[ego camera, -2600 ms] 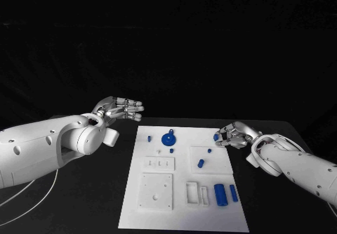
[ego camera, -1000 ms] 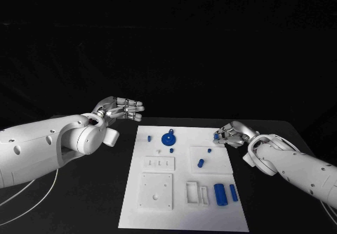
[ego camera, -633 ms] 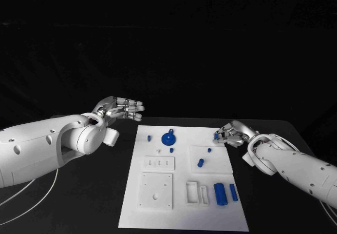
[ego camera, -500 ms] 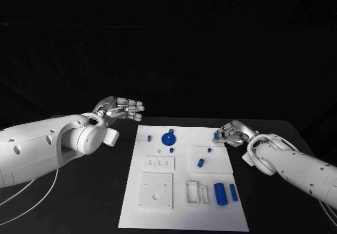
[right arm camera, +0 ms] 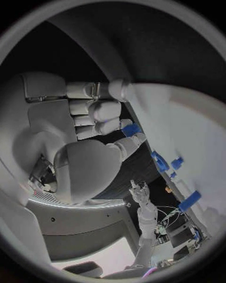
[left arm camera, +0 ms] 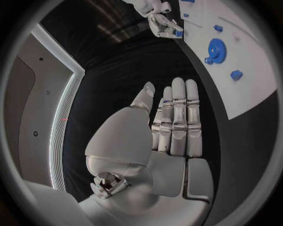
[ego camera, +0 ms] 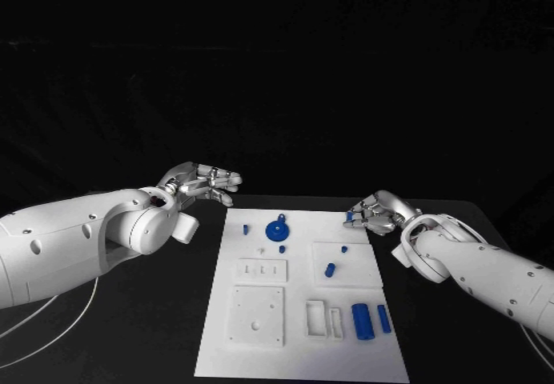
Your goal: Assemble the parts on the task board
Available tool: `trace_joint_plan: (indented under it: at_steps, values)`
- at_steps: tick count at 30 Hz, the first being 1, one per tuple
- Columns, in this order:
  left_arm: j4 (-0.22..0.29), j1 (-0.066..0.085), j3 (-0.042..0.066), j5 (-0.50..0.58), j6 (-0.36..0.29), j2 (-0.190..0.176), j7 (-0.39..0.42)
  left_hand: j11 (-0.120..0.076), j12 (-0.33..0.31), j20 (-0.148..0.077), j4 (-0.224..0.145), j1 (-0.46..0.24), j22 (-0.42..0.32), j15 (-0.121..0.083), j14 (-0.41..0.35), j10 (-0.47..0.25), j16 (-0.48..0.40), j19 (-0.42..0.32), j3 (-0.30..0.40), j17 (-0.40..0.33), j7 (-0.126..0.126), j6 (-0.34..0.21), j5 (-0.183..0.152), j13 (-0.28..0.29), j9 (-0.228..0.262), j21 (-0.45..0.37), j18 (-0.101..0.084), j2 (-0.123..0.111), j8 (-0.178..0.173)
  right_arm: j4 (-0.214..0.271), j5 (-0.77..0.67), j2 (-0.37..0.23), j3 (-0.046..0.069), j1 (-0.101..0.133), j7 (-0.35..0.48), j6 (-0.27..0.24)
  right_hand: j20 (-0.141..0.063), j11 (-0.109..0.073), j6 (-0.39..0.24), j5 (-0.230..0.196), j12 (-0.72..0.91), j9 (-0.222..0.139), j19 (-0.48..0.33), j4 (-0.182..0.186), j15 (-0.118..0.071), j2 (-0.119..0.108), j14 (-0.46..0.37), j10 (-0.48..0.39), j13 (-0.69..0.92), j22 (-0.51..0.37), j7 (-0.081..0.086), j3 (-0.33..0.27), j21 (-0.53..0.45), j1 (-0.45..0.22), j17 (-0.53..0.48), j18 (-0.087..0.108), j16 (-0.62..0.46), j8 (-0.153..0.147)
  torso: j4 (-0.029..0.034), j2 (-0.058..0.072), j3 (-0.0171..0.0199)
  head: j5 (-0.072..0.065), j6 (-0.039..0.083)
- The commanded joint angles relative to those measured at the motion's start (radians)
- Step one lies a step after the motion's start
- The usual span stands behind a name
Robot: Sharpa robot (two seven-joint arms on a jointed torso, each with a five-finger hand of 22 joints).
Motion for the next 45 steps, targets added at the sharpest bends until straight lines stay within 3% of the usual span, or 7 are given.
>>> trace_joint_plan:
  at_steps: [1,15,18,19,30,35,45]
  values:
    - [-0.005,0.002,0.001,-0.052,0.061,0.012,-0.078,-0.027,0.043,-0.036,0.012,-0.024,0.076,-0.028,-0.013,0.067,0.178,0.004,-0.014,0.111,-0.007,0.026,-0.007,0.014,0.001,0.109,-0.028,-0.002,0.000,0.033,-0.089,0.002,0.002,0.026,-0.113,0.064,-0.005,-0.002,-0.001,-0.007,0.004,0.001,0.053,0.004,-0.004,-0.005,0.001,0.005,0.002,0.086,0.001,0.002,0.007,0.005,0.001,-0.007,0.005,0.002,-0.0032,-0.010,-0.0022,0.004,0.004]
    - [-0.039,0.020,0.001,-0.192,0.136,0.096,-0.265,-0.081,0.367,-0.090,0.038,-0.092,0.302,-0.085,-0.027,0.087,0.580,-0.038,-0.026,0.288,-0.067,0.154,0.057,0.223,0.059,0.377,-0.015,-0.001,0.008,0.150,-0.232,0.059,0.001,0.103,-0.260,0.163,-0.006,-0.001,0.005,-0.018,0.001,0.005,0.051,0.064,-0.005,-0.056,0.001,0.008,0.008,0.086,0.000,0.081,0.014,0.015,0.006,-0.010,0.005,0.003,-0.0006,-0.035,-0.0092,0.028,0.002]
    - [-0.046,0.020,0.000,-0.220,0.149,0.117,-0.292,-0.094,0.392,-0.098,0.061,-0.137,0.315,-0.093,-0.026,0.085,0.616,-0.038,-0.023,0.300,-0.087,0.183,0.386,0.245,0.107,0.382,-0.018,-0.014,0.019,0.164,-0.250,0.081,-0.004,0.108,-0.294,0.160,-0.007,0.000,0.002,0.013,-0.005,0.005,0.050,0.067,-0.005,-0.068,0.001,0.005,0.004,0.085,0.001,0.104,0.010,0.017,0.004,-0.010,0.002,0.002,0.0001,-0.038,-0.0098,0.037,0.003]
    - [-0.048,0.020,0.000,-0.229,0.153,0.124,-0.301,-0.095,0.406,-0.100,0.068,-0.154,0.320,-0.096,-0.028,0.081,0.631,-0.038,-0.019,0.304,-0.091,0.185,0.420,0.257,0.136,0.384,-0.020,-0.024,0.023,0.168,-0.255,0.088,-0.006,0.109,-0.305,0.158,-0.007,0.000,0.001,0.013,-0.005,0.005,0.050,0.068,-0.005,-0.069,0.001,0.005,0.003,0.085,0.002,0.107,0.010,0.017,0.004,-0.010,0.002,0.002,0.0003,-0.039,-0.0101,0.038,0.001]
    - [-0.059,0.021,-0.003,-0.266,0.150,0.170,-0.380,-0.096,0.472,-0.101,0.197,-0.217,0.375,-0.096,-0.048,0.047,0.685,-0.039,0.054,0.270,-0.101,0.147,0.234,0.318,0.559,0.373,-0.021,-0.120,0.034,0.203,-0.281,0.149,-0.022,0.116,-0.366,0.149,-0.007,-0.001,0.006,0.016,-0.005,0.011,0.051,0.078,-0.006,-0.077,0.002,0.006,0.004,0.085,0.000,0.126,0.010,0.015,0.004,-0.011,0.001,0.003,-0.0003,-0.037,-0.0089,0.035,-0.009]
    - [-0.060,0.021,-0.003,-0.275,0.146,0.181,-0.414,-0.094,0.481,-0.099,0.235,-0.229,0.390,-0.094,-0.050,0.047,0.699,-0.037,0.069,0.263,-0.097,0.146,0.138,0.323,0.609,0.365,-0.019,-0.145,0.006,0.210,-0.284,0.165,-0.027,0.117,-0.375,0.156,-0.008,-0.002,0.006,0.019,-0.006,0.013,0.052,0.081,-0.006,-0.078,0.001,0.006,0.003,0.085,0.000,0.127,0.010,0.013,0.003,-0.011,0.000,0.003,-0.0008,-0.037,-0.0090,0.033,-0.009]
    - [-0.059,0.021,-0.003,-0.319,0.123,0.196,-0.474,-0.090,0.477,-0.093,0.258,-0.226,0.419,-0.091,-0.055,0.043,0.700,-0.035,0.072,0.240,-0.091,0.136,0.112,0.316,0.595,0.336,-0.018,-0.159,0.004,0.217,-0.290,0.188,-0.037,0.118,-0.384,0.170,-0.008,-0.002,0.005,0.021,-0.008,0.014,0.051,0.083,-0.006,-0.078,0.001,0.005,0.002,0.084,0.000,0.127,0.007,0.012,0.002,-0.011,-0.002,0.002,0.0007,-0.037,-0.0092,0.034,-0.011]
